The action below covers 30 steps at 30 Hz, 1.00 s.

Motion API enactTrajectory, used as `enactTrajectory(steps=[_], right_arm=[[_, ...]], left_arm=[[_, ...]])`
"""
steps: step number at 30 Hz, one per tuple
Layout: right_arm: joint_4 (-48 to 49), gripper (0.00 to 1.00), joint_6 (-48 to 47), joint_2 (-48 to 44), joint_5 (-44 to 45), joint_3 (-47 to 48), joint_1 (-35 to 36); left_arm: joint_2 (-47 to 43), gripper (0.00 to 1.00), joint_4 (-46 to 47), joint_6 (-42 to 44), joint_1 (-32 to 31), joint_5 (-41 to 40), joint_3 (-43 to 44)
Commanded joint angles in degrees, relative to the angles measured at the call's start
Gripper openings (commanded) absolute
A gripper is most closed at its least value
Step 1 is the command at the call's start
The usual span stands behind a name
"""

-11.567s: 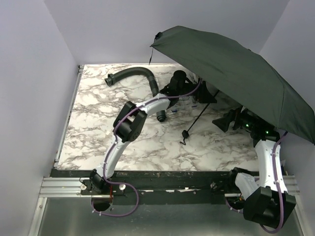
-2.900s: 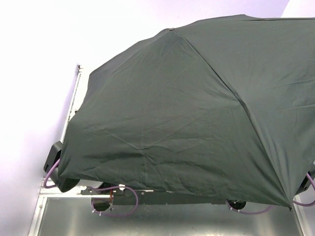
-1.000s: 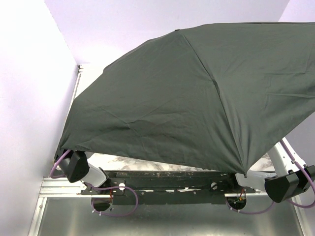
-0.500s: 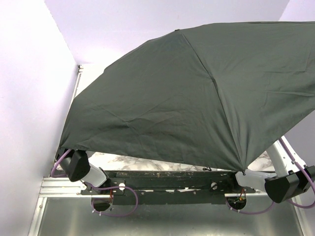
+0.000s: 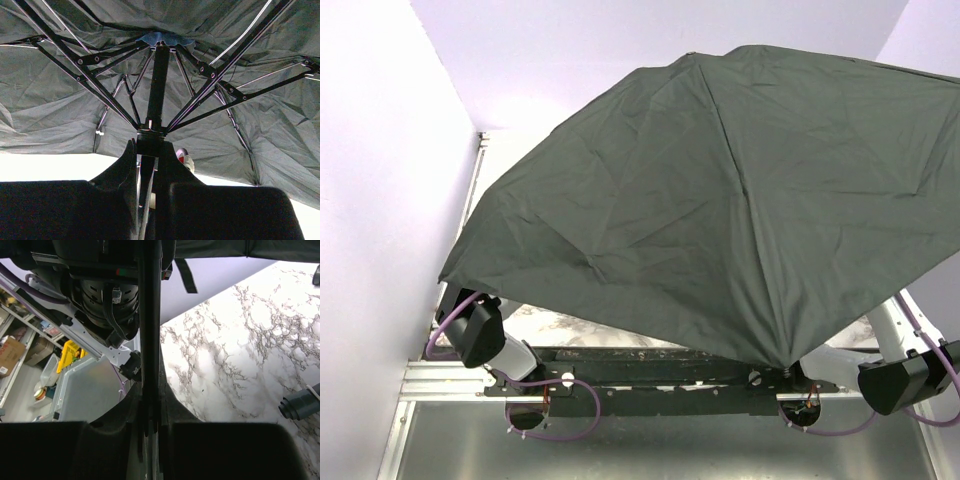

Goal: Put away the umbrella

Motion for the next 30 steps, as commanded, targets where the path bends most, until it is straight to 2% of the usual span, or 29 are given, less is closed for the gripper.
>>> enactTrajectory(steps=[1, 5, 11, 16, 22, 30], right_arm=[[-1.0, 0.01, -2.8, -1.4, -2.1, 0.6, 0.5], [-2.6, 0.01, -4.6, -0.8, -1.5, 2.6, 0.0], [-4.9, 0.01, -6.1, 0.2, 1.7, 6.0, -2.8], [-1.1, 0.0, -1.1, 1.7, 1.2, 6.3, -4.3], [3.1, 0.01, 3.7, 3.9, 1.6, 3.9, -6.4], [-2.2, 0.01, -3.5, 6.3, 4.2, 5.7, -7.7]], left_arm=[[-1.1, 0.0, 3.4, -1.4, 0.8, 2.4, 0.6], [-1.3, 0.0, 2.2, -4.5, 0.8, 7.7, -0.4], [-4.0, 0.0, 1.1, -7.9, -0.2, 14.0, -8.4], [-4.7, 0.0, 0.4, -9.9, -1.1, 18.3, -14.7], [-0.7, 0.0, 2.8, -11.4, -7.3, 15.8, -15.4], [5.3, 0.0, 5.5, -15.2, -13.0, 10.6, -14.4]])
